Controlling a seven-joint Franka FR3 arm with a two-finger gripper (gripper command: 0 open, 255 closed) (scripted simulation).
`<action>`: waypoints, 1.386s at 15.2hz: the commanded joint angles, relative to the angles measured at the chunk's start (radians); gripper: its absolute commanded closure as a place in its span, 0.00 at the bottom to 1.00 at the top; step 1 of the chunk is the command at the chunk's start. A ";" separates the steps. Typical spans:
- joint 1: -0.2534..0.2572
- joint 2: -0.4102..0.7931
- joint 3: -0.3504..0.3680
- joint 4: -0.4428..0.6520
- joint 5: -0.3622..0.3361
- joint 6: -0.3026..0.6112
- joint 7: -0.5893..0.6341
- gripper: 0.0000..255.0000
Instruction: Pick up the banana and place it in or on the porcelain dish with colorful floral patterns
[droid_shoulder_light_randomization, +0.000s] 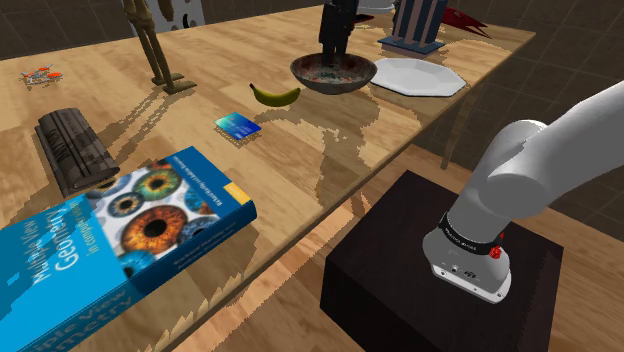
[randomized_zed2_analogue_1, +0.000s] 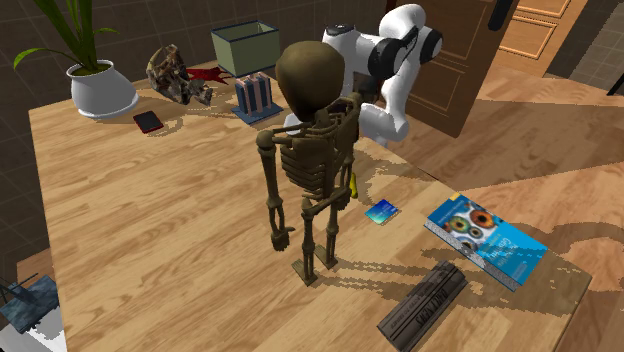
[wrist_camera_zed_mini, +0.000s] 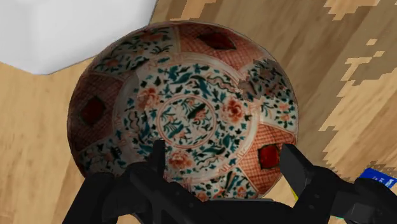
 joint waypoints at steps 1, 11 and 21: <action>0.028 0.080 0.014 0.072 0.005 -0.019 -0.048 0.00; 0.137 0.387 0.105 0.351 0.004 -0.102 -0.225 0.00; 0.141 0.369 0.109 0.244 0.009 -0.013 -0.230 0.00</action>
